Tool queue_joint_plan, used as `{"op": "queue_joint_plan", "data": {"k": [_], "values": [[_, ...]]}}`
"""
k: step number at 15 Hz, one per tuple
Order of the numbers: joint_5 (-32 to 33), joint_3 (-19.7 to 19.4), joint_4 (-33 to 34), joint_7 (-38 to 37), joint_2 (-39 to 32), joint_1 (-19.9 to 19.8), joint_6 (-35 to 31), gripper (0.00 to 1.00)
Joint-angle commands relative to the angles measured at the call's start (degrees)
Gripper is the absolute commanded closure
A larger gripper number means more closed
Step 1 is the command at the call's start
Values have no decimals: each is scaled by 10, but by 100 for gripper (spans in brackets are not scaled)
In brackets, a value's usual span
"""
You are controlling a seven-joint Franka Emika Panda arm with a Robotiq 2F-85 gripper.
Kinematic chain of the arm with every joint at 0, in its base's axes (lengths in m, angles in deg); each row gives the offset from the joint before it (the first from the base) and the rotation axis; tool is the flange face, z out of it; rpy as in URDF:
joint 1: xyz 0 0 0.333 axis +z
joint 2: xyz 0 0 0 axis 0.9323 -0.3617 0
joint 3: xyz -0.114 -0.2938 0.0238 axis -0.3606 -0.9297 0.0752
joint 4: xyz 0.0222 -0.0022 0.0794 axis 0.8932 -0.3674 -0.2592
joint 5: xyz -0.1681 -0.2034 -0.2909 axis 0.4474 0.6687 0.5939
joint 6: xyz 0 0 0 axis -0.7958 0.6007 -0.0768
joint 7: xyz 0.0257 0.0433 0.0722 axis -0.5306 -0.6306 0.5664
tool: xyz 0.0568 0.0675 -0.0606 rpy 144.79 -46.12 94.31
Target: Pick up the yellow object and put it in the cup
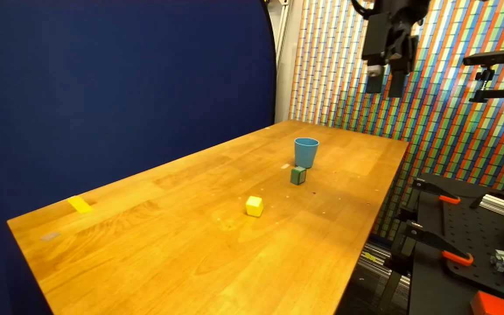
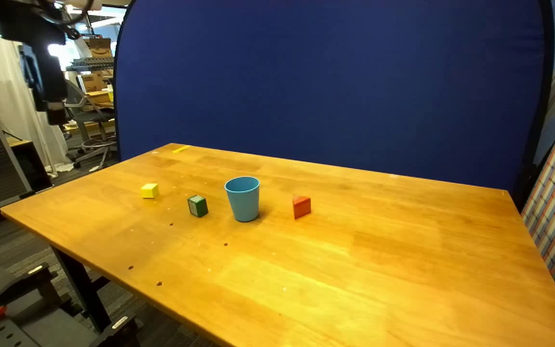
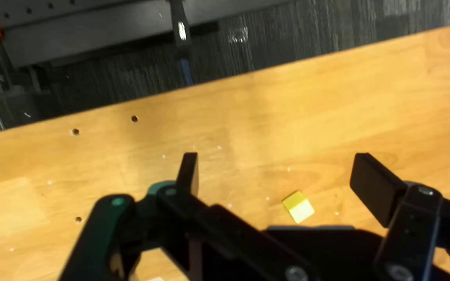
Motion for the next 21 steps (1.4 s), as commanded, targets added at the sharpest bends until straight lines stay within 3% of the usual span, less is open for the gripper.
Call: {"op": "queue_joint_plan", "data": {"k": [1,5,8,13,17,19,21], "values": [[-2,28,71,-57,-147,-10,-116,0],[39,38,141,-128,-293,-6,-191,0],[75,25,207,-177,-403,8,-218,0],[76,-15,363,-182,-582,34,-197,0],[45,-27,488,-161,-697,34,-166,0],[37,-38,549,-186,-747,41,-142,0],[18,-45,556,-219,-757,45,-138,0]]}}
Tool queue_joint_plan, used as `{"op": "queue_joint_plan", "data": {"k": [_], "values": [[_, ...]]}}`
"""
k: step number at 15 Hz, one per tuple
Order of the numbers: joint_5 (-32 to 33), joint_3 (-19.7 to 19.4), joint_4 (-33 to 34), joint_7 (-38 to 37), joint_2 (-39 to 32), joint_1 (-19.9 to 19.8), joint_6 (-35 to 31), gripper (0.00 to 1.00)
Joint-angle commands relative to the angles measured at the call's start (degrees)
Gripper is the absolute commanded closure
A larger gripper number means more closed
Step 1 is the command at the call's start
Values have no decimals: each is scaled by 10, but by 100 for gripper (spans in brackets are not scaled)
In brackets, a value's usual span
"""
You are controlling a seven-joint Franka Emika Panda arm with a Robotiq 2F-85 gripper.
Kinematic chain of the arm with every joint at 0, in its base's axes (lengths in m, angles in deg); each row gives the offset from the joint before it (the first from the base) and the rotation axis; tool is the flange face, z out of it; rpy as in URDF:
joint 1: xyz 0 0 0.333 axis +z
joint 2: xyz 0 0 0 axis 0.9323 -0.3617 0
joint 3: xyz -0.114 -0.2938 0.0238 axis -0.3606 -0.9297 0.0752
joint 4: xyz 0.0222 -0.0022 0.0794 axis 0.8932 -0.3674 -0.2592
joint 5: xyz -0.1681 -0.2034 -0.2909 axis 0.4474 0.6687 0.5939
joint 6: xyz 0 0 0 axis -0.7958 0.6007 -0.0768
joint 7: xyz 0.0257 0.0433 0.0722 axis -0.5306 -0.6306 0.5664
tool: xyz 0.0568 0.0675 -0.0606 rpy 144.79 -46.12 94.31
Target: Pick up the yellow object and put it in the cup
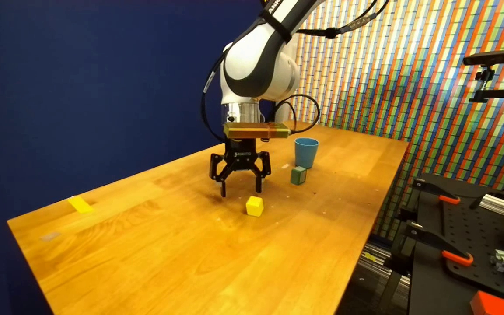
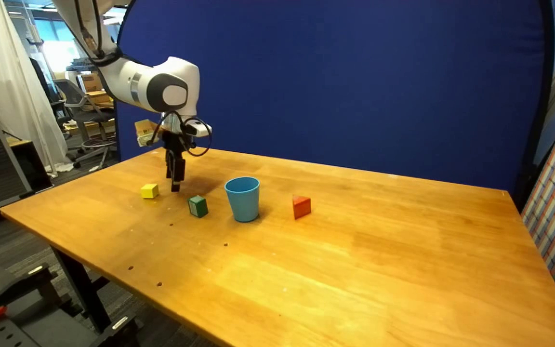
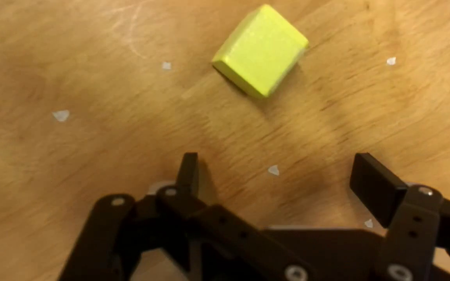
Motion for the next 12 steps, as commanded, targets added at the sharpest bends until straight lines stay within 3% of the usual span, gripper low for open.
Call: {"op": "queue_joint_plan", "data": {"k": [1,7,12], "values": [[-46,-12,54,-49,-38,11,34,0],[-123,2,-17,-150,-7,31,-15,0],[-172,10,-109,-222,33,54,-129,0]]}}
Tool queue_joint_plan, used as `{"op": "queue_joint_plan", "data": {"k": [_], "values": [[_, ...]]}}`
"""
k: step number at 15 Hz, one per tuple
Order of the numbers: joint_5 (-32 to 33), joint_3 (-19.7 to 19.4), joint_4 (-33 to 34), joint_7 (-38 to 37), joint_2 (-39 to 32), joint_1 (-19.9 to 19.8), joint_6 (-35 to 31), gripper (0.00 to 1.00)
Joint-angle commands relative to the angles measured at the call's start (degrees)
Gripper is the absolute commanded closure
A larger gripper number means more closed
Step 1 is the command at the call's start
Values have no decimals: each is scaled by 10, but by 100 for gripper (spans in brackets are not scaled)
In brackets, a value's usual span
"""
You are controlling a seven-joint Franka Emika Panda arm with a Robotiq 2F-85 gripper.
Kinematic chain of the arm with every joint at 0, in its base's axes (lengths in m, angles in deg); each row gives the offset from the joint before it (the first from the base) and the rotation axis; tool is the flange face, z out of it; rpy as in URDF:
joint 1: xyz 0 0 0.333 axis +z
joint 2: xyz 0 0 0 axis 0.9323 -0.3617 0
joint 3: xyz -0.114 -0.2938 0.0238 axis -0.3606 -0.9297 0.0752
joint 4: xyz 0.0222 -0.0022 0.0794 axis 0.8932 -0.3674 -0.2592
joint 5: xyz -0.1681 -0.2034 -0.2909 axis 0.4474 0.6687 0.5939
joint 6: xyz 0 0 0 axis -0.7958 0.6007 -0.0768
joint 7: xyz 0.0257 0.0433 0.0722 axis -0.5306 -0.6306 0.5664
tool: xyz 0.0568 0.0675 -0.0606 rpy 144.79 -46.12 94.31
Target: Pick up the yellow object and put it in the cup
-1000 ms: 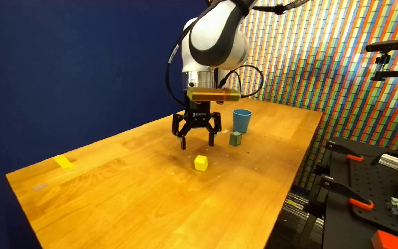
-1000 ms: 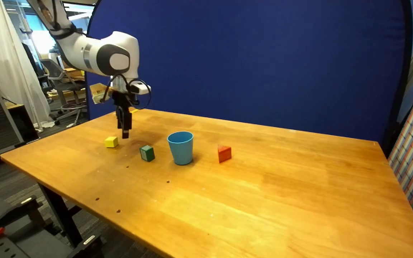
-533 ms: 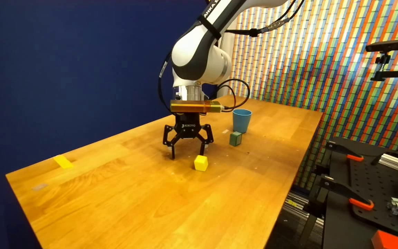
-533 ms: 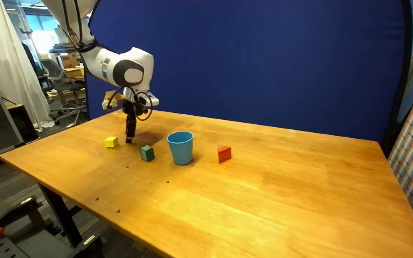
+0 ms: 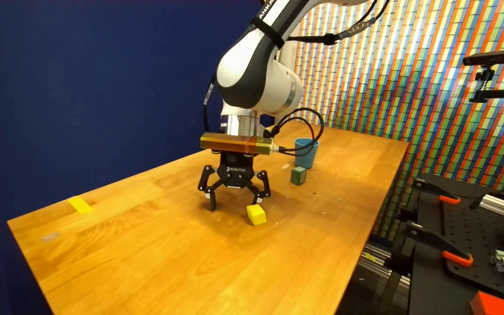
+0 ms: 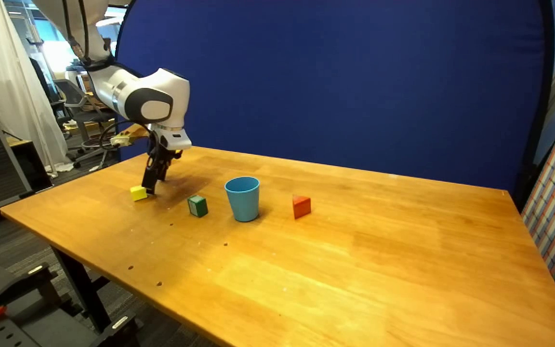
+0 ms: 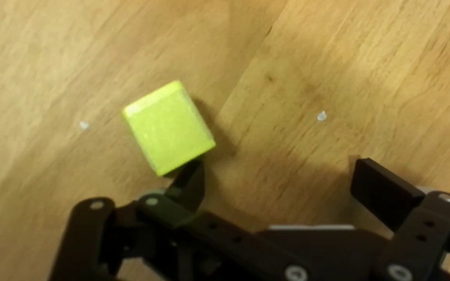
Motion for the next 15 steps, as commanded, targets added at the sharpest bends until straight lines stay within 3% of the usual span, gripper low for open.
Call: {"op": "queue_joint_plan", "data": {"k": [1,6,15], "values": [[-35,5,-92,-61,47,22,-85,0],[-34,-2,-185,-174,94,60,-177,0],[-5,-8,-252,-313,135,89,-190,0]]}}
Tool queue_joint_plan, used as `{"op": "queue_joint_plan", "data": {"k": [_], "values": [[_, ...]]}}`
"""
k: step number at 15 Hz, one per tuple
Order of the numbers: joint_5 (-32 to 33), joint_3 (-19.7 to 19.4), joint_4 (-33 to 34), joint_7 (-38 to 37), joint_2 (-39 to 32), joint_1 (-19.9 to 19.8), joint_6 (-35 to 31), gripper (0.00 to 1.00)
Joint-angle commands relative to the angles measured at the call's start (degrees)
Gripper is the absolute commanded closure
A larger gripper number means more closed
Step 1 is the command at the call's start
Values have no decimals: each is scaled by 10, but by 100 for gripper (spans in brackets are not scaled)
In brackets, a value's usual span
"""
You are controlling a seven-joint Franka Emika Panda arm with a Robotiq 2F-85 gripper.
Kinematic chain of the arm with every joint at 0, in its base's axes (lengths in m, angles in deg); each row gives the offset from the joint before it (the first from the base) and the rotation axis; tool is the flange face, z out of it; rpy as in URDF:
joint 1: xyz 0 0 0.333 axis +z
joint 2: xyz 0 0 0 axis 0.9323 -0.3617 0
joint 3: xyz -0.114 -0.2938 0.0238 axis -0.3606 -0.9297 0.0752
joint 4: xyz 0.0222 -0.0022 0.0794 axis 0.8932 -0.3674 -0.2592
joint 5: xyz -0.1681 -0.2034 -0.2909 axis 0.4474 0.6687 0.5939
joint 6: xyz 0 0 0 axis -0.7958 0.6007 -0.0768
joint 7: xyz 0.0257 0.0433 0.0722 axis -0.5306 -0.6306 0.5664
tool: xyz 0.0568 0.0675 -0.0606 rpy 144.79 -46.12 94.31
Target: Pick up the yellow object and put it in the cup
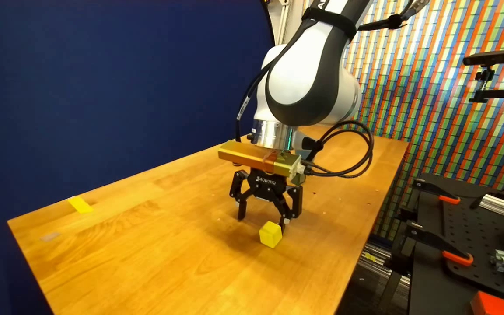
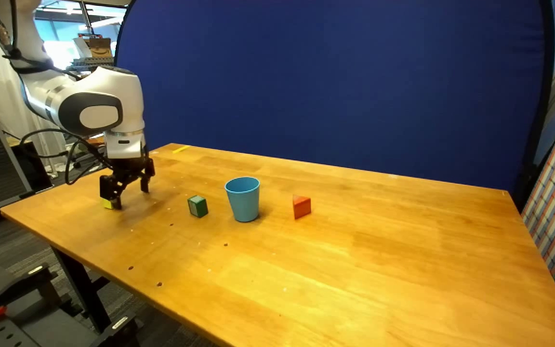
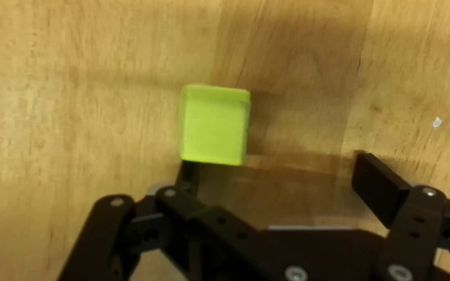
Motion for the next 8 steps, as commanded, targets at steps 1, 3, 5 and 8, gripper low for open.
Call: {"op": "queue_joint_plan", "data": {"k": [1,3,5,8], "values": [[19,-6,-48,-68,34,20,-1,0],[21,3,-51,-81,33,19,-1,0],[11,22,-49,-71,30,5,-1,0],[8,34,-48,-71,31,4,-1,3]]}}
